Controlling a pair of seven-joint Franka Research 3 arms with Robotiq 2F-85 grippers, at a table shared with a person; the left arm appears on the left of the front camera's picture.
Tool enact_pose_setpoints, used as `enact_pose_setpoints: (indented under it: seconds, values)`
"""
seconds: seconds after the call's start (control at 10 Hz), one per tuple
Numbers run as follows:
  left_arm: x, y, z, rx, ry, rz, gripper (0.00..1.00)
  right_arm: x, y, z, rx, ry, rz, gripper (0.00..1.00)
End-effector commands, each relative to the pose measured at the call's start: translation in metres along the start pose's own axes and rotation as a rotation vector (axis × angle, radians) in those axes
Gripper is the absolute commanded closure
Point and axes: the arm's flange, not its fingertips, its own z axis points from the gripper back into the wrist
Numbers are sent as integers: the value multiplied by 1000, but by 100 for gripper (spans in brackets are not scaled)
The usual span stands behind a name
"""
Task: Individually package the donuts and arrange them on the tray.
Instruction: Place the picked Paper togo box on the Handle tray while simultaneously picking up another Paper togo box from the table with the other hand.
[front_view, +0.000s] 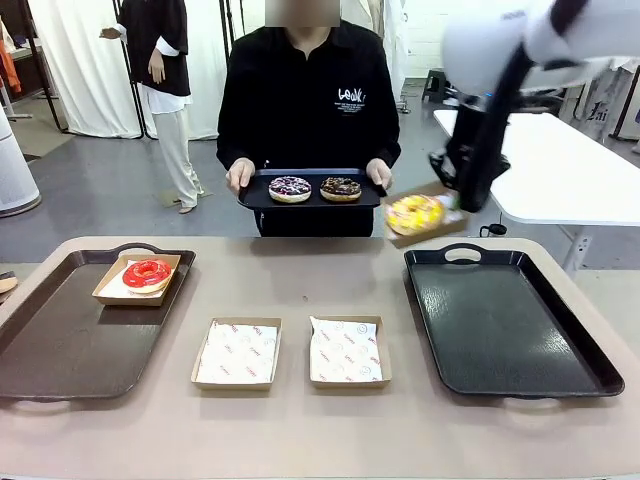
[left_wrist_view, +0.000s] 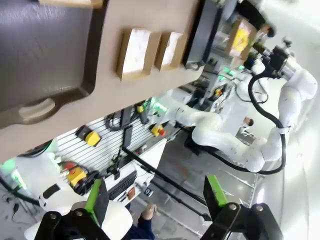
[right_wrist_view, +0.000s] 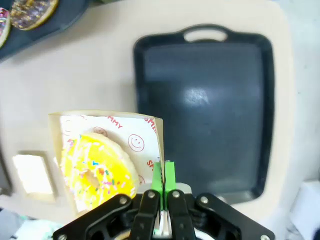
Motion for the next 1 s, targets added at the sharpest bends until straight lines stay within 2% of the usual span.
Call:
enact_pose_setpoints:
  seconds: [0.0, 0.2, 0.4, 0.6, 0.9]
  values:
    - [-8, -23, -43, 145, 50, 44, 0, -13, -46, -23, 22, 2, 22, 98]
    - [-12, -47, -96, 295, 70, 43, 0, 0, -87, -37, 54, 22, -60, 98]
    - [-13, -61, -142, 402, 99, 36, 0, 21, -109, -47, 63, 42, -84, 98]
    - [-8, -67, -189, 477, 115, 43, 0, 44, -111, -60, 30, 69, -21, 98]
    - [12, -76, -236, 516, 57, 40, 0, 61, -104, -76, 23, 85, 27, 98]
